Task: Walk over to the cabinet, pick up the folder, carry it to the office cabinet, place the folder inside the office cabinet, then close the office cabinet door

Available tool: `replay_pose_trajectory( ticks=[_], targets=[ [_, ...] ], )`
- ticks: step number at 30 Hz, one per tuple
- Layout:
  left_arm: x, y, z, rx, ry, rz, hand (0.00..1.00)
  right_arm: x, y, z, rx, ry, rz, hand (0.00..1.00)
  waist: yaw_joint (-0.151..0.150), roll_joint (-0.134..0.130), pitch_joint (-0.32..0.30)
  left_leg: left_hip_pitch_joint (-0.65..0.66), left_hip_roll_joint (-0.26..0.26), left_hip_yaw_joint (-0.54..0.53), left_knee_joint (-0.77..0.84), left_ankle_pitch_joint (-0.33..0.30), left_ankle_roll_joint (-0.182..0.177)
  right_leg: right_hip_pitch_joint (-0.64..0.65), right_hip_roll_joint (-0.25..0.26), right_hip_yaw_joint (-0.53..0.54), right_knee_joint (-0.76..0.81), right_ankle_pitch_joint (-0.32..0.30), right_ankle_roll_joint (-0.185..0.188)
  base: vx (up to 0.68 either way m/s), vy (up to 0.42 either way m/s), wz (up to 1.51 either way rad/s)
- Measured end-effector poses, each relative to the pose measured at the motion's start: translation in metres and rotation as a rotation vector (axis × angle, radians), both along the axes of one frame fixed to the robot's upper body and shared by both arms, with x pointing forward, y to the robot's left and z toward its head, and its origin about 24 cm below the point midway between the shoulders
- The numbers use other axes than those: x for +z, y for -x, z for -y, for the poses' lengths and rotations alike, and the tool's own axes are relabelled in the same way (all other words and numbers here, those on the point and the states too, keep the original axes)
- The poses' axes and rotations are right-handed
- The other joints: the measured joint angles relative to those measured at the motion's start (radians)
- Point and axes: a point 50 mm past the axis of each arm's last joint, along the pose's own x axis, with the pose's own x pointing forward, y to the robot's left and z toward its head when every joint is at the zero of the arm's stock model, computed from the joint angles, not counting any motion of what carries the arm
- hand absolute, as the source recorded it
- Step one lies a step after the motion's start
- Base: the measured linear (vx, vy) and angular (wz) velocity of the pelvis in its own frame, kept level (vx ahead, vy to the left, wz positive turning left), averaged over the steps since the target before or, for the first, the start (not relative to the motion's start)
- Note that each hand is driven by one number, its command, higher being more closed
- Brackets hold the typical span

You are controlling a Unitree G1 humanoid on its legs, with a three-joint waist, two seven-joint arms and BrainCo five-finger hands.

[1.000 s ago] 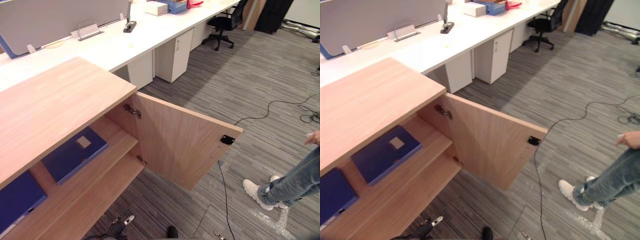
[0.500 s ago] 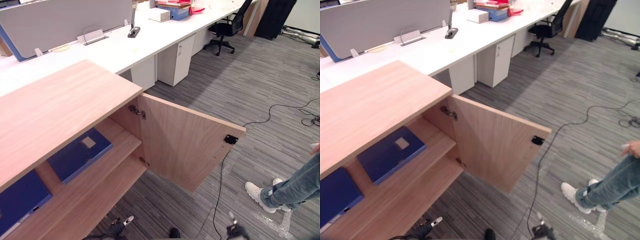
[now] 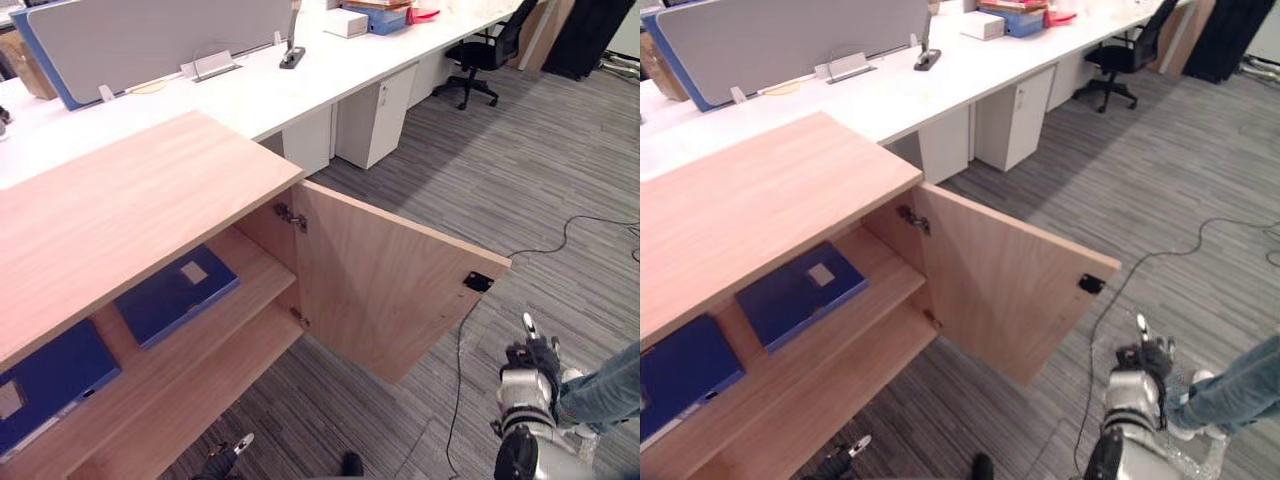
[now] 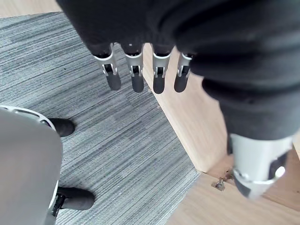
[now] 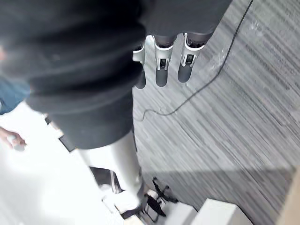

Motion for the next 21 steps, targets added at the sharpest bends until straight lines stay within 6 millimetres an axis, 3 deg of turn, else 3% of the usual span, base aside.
replay_pose_trajectory(
  ticks=[3, 7, 12, 21],
  targets=[
    [0.0, 0.003, -0.002, 0.019, 0.008, 0.005, 0.0, 0.017, -0.025, -0.011, 0.137, 0.073, 0.024, 0.0, 0.008, 0.0, 0.0, -0.001, -0.007, -0.015, 0.0, 0.004, 0.005, 0.007, -0.008, -0.007, 0.0, 0.0, 0.001, -0.07, 0.027, 0.15],
    [-0.001, 0.014, -0.009, 0.04, 0.006, -0.016, 0.0, 0.031, -0.043, -0.016, 0.253, 0.164, 0.014, 0.0, 0.011, -0.002, 0.003, -0.01, -0.011, -0.027, 0.003, 0.005, 0.007, 0.005, -0.015, -0.014, -0.001, 0.003, 0.004, -0.07, 0.027, 0.08],
    [-0.002, 0.026, -0.011, 0.049, 0.013, -0.042, 0.0, 0.04, -0.056, -0.027, 0.421, 0.279, -0.014, 0.0, 0.007, -0.003, 0.005, -0.015, -0.01, -0.024, 0.005, 0.003, 0.008, -0.002, -0.013, -0.011, 0.0, 0.003, 0.005, -0.03, 0.009, -0.03],
    [-0.002, 0.027, -0.012, 0.058, 0.023, -0.035, 0.0, 0.06, -0.068, -0.034, 0.705, 0.573, -0.106, 0.0, -0.01, -0.005, 0.026, -0.026, 0.0, -0.019, 0.021, -0.005, 0.006, -0.008, -0.003, -0.003, 0.0, 0.005, 0.002, -0.03, -0.001, -0.03]
  ],
)
